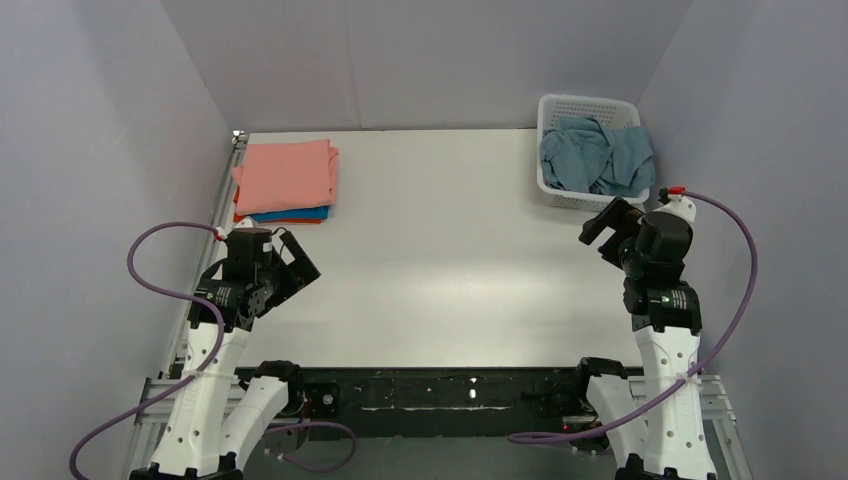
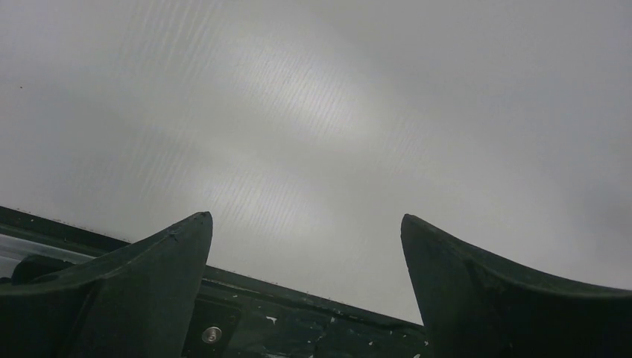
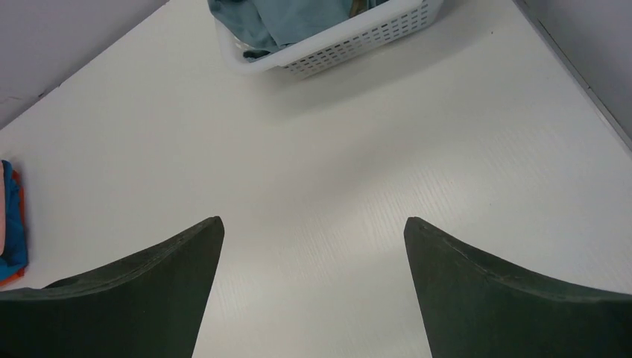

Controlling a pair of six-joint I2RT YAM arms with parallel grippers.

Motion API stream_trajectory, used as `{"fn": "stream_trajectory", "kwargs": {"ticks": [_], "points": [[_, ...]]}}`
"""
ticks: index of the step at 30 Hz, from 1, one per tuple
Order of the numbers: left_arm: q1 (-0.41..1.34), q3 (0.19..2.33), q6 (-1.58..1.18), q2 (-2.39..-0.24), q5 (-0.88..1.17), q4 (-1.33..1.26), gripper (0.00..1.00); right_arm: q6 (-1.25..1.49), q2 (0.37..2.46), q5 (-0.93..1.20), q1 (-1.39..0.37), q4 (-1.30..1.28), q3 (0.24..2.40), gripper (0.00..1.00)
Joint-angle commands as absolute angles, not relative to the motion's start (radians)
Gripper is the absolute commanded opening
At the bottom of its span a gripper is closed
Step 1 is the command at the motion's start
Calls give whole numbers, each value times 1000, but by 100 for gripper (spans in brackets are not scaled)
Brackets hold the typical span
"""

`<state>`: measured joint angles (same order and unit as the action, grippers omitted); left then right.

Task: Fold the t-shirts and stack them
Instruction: Grab crumpled tshirt from bin with the right arm

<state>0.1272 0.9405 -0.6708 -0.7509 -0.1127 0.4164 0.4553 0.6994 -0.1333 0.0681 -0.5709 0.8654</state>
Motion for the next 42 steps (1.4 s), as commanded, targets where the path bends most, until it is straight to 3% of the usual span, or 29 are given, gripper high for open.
{"fn": "stream_trajectory", "kwargs": {"ticks": [1, 13, 19, 23, 30, 39, 42], "points": [[124, 952, -674, -778, -79, 464, 100, 452, 744, -113, 73, -496, 898, 100], [124, 961, -665, -826, -106, 472, 100, 535, 1286, -147, 73, -402, 1271, 100], [124, 944, -672, -828, -93, 464, 100, 505, 1634, -169, 73, -484, 1564, 100], [124, 924, -686, -838, -83, 456, 100, 475, 1867, -176, 73, -560, 1781, 91], [126, 923, -691, -855, -60, 450, 99, 461, 2101, -154, 73, -571, 1984, 89], [125, 907, -704, -848, -61, 444, 99, 472, 2265, -15, 72, -558, 2110, 70], [124, 905, -707, -849, -81, 448, 100, 474, 2281, 30, 73, -562, 2120, 45]]}}
